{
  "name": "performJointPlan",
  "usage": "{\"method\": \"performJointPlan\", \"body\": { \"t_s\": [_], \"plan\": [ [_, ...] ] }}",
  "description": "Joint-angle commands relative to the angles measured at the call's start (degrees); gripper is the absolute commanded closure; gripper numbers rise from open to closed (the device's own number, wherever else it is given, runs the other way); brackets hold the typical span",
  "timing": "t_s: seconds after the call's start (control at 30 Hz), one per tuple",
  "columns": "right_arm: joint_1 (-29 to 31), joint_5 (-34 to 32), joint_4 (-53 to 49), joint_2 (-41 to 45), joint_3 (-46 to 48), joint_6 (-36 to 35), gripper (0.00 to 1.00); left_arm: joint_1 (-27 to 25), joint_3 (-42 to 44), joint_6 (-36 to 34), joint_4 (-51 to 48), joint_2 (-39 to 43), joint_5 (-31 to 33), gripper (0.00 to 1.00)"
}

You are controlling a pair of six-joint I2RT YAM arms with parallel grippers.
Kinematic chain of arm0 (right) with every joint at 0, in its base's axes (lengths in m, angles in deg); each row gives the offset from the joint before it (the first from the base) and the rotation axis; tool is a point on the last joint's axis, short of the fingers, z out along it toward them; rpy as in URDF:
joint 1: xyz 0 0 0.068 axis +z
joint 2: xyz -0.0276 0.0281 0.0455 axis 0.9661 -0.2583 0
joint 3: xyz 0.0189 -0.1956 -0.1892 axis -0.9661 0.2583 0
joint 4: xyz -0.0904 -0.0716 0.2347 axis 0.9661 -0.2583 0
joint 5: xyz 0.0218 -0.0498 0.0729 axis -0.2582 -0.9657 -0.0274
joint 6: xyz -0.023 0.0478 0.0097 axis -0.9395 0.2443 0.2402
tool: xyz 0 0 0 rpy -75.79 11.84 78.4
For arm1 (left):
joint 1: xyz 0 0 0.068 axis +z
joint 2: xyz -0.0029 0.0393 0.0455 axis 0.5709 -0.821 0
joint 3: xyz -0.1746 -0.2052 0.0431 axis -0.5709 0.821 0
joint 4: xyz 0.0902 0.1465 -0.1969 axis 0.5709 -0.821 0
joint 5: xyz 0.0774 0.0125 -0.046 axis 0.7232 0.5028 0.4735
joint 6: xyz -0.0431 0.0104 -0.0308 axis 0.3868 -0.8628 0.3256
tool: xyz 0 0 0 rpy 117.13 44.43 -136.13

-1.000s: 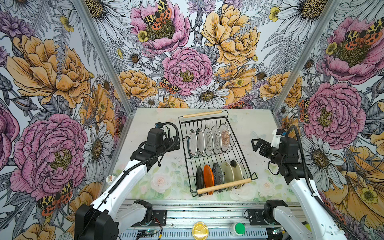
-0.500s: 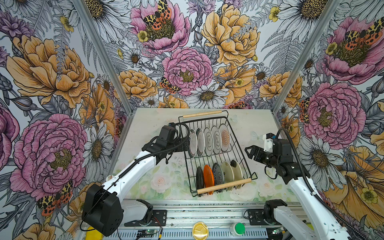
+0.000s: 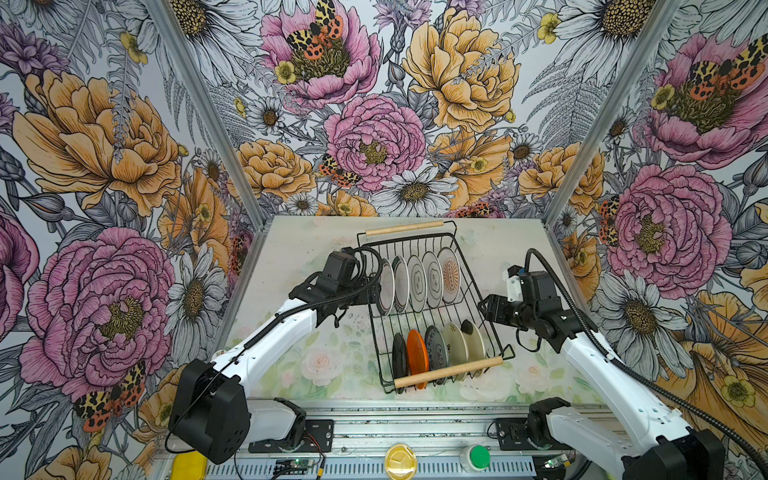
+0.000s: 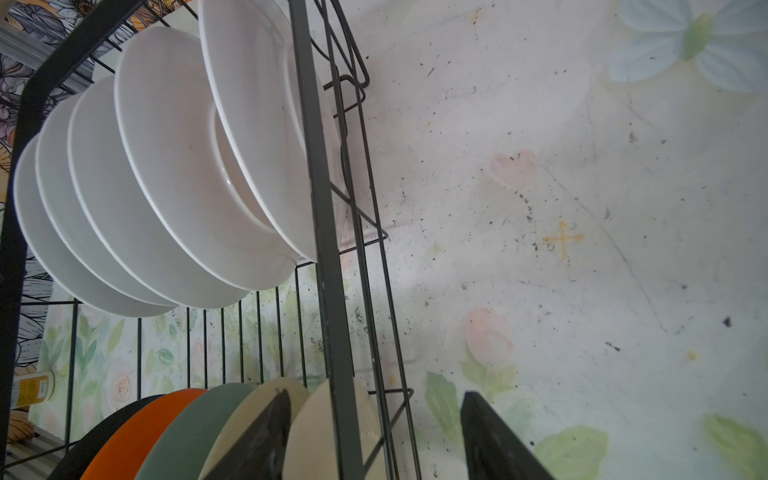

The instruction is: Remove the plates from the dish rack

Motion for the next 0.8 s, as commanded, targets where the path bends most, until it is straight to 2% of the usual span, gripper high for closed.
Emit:
{"method": "performJointPlan", "body": {
  "t_s": [0.0, 0.07, 0.17, 0.5, 0.77],
  "plan": [
    [0.8, -4.4, -0.2, -1.4, -2.3, -0.8, 0.39, 0.2, -1.7, 1.2, -0.2, -0.6, -1.0, 0.11],
    [1.0, -5.3, -0.3, -2.7, -2.7, -1.3, 0.47, 0.5, -1.7, 1.2, -0.2, -0.8, -1.0, 0.11],
    [1.1, -6.1, -0.6, -5.0, -3.9, -2.1, 0.52, 0.6, -1.8, 0.9, -0.2, -1.2, -1.1, 0.12],
    [2.4, -10.8, -1.5, -12.2, -8.7, -5.5, 0.57, 3.4, -0.9, 1.8, -1.4, -2.1, -0.1, 0.24],
    [2.7, -15.4, -2.9, -16.7, -12.1, -8.2, 0.64, 4.5, -1.2, 1.8, -1.4, -4.3, -0.3, 0.30]
  ]
}}
